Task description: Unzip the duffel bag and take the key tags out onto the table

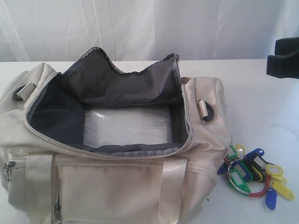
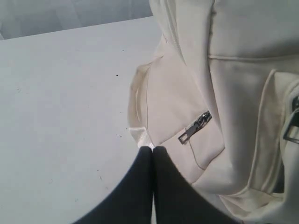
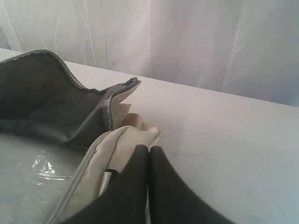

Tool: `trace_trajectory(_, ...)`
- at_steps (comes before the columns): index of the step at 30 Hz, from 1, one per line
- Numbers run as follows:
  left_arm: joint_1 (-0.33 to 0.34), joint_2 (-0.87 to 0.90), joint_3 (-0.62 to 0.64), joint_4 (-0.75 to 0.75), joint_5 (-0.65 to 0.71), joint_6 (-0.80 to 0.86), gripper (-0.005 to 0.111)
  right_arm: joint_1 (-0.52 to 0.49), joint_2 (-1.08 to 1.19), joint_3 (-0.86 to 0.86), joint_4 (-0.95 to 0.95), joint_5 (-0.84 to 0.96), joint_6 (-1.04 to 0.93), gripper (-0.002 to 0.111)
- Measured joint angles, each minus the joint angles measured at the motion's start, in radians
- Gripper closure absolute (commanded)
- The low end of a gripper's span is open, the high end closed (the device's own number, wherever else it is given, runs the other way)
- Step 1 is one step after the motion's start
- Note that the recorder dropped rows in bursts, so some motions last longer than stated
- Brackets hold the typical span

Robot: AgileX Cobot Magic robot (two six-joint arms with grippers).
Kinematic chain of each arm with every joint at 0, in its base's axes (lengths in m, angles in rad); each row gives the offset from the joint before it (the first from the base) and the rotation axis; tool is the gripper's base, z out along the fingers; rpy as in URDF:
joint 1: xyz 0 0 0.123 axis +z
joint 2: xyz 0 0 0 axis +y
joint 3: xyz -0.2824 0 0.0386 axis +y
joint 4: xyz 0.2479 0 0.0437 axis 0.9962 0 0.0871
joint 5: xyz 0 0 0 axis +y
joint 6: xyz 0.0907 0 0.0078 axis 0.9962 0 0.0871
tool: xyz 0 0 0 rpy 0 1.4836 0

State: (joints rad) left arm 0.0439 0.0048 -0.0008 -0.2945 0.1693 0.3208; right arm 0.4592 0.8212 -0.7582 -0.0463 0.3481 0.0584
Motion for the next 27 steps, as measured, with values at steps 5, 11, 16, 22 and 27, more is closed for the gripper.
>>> trace_trajectory(5, 0.0, 0.0, 0.0, 0.0, 0.0, 0.0, 0.107, 0.0, 0.0, 0.0, 0.0, 0.001, 0.0, 0.108)
trace_trajectory(11, -0.031, 0.0, 0.0, 0.158, 0.0, 0.0, 0.107, 0.0, 0.0, 0.0, 0.0, 0.001, 0.0, 0.108)
trace_trajectory(16, -0.041, 0.0, 0.0, 0.192, 0.0, 0.0, 0.107, 0.0, 0.0, 0.0, 0.0, 0.001, 0.0, 0.108)
trace_trajectory(22, -0.041, 0.0, 0.0, 0.171, 0.02, -0.044, 0.107, 0.0, 0.0, 0.0, 0.0, 0.001, 0.0, 0.108)
trace_trajectory(27, -0.041, 0.0, 0.0, 0.155, 0.037, -0.233, 0.107, 0.0, 0.0, 0.0, 0.0, 0.001, 0.0, 0.108)
